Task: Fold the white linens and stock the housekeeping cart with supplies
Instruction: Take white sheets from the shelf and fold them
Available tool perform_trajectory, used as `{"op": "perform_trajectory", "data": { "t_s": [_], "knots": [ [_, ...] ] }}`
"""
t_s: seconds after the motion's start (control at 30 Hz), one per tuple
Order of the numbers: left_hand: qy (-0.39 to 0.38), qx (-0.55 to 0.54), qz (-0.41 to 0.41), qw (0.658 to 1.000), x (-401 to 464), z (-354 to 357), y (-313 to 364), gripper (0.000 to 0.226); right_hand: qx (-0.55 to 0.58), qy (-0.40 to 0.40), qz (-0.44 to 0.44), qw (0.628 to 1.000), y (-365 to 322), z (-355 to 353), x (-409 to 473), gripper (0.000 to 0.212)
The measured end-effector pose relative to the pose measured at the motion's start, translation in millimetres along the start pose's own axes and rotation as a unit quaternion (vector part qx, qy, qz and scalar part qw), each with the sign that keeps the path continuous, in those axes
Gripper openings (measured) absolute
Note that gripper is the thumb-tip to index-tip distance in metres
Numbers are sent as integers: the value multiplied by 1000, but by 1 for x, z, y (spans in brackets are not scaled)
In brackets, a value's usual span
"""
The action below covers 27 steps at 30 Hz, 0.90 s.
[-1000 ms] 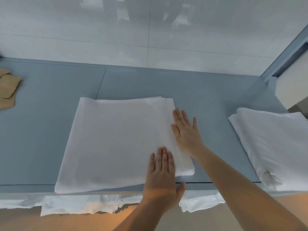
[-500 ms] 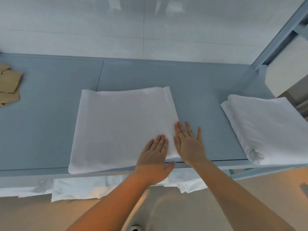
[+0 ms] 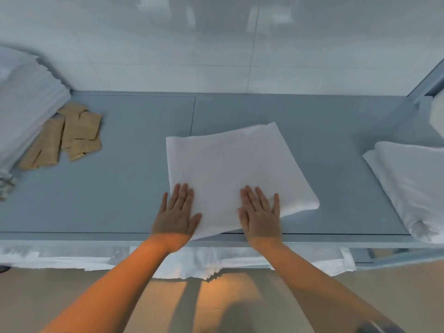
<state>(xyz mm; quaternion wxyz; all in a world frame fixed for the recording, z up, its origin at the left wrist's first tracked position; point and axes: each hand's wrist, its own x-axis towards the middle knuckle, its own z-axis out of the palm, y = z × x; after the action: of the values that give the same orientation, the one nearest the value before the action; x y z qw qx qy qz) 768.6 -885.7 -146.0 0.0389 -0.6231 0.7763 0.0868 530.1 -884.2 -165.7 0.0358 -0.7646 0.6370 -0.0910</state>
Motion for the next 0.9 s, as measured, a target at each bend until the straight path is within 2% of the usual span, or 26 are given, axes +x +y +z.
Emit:
{"op": "perform_trajectory", "data": {
  "t_s": [0.07,0.13,0.23,0.33,0.43,0.5,0.6,0.73,0.9],
  "knots": [
    [5,-2,32,999,-2,3,9,84,-14,-2,-57,998,18,-5,25,48],
    [4,-14,81,997,-3,6,22,80,-62,-59,-74,994,35,-11,53,49],
    [-12,-64,116,991,-1,7,50,86,-112,-119,-7,987,47,-13,86,52],
    [-60,-115,178,975,2,4,76,88,-35,-69,59,995,34,-24,77,54],
    [-72,-145,244,956,8,-3,75,82,70,-17,22,997,11,-27,23,60],
    [-20,-78,222,972,14,-3,59,77,115,-17,15,993,-5,-24,-19,68],
    [22,-10,179,984,20,3,42,73,109,-31,22,993,-20,-15,-53,79],
    [42,-2,179,983,20,6,45,72,26,29,36,999,-28,-10,-48,69],
    [86,22,139,986,21,10,52,72,-76,-4,17,997,-31,-13,-37,71]
  ]
}}
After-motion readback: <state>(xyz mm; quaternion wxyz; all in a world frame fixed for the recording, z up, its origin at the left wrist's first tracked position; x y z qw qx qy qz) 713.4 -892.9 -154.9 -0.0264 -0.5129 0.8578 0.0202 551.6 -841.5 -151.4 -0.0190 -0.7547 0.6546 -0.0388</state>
